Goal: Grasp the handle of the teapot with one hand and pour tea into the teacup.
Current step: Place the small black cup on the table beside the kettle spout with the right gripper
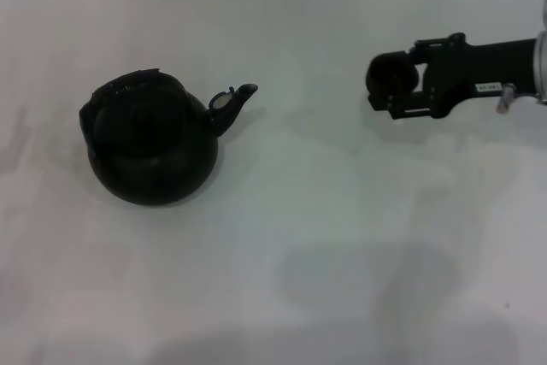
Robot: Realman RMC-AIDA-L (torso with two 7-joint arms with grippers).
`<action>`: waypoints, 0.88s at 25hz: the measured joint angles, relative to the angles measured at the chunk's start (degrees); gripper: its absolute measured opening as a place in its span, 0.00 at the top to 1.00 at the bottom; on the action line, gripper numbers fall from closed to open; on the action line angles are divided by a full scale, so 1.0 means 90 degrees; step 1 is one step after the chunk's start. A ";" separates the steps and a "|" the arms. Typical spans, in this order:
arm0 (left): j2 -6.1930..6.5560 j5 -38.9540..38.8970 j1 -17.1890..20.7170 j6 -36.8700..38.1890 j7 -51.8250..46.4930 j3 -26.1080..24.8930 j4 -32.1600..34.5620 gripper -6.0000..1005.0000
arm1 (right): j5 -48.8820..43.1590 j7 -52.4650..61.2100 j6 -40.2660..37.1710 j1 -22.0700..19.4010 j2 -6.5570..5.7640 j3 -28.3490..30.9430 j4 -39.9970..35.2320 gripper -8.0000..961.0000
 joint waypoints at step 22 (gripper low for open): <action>0.0000 0.0021 -0.0136 -0.0037 0.0019 -0.0020 -0.0010 0.16 | 0.0367 0.0211 -0.1326 0.0302 0.0019 -0.1918 0.0205 0.20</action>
